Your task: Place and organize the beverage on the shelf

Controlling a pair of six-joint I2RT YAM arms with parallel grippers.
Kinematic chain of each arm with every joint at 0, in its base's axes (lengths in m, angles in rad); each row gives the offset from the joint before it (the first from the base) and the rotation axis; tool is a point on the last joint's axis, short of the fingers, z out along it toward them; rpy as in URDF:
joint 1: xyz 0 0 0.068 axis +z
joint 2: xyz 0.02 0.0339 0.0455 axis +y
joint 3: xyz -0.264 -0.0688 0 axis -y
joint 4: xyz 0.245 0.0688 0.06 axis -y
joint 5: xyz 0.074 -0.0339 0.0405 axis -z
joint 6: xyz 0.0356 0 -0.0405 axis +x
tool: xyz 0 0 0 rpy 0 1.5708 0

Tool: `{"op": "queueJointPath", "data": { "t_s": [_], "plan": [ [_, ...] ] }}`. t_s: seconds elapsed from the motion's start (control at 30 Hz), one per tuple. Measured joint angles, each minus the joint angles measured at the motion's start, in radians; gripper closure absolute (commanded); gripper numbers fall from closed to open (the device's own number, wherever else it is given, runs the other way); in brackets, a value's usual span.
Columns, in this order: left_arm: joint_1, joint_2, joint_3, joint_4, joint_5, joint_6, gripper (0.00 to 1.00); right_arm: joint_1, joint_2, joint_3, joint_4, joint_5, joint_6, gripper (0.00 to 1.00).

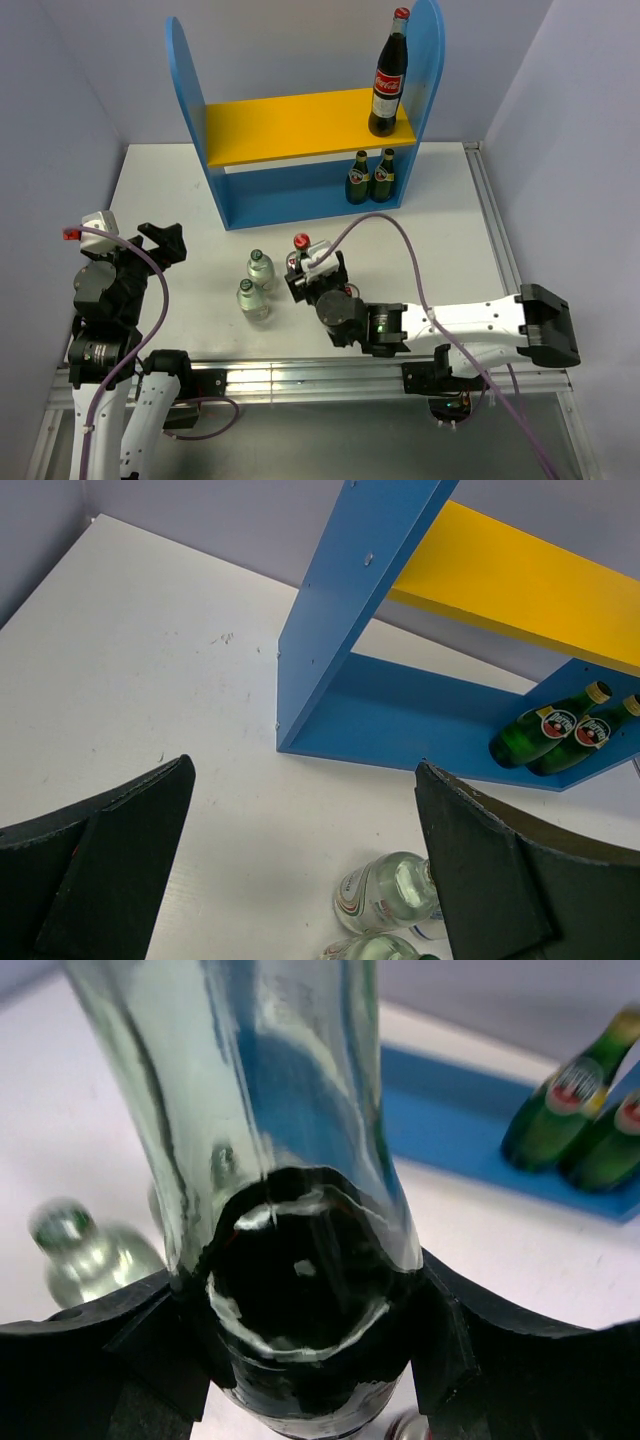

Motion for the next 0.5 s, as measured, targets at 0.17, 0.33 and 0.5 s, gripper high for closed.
{"op": "queueJointPath", "data": {
  "t_s": [0.17, 0.33, 0.5],
  "plan": [
    [0.0, 0.001, 0.0, -0.004, -0.008, -0.001, 0.01, -0.036, -0.023, 0.223, -0.024, 0.008, -0.117, 1.0],
    [0.0, 0.004, 0.0, -0.007, -0.014, -0.001, 0.01, -0.169, -0.008, 0.442, -0.071, -0.041, -0.175, 1.0],
    [0.003, 0.01, 0.0, -0.007, -0.02, -0.001, 0.01, -0.373, 0.089, 0.69, -0.173, -0.101, -0.203, 1.0]
  ]
}}
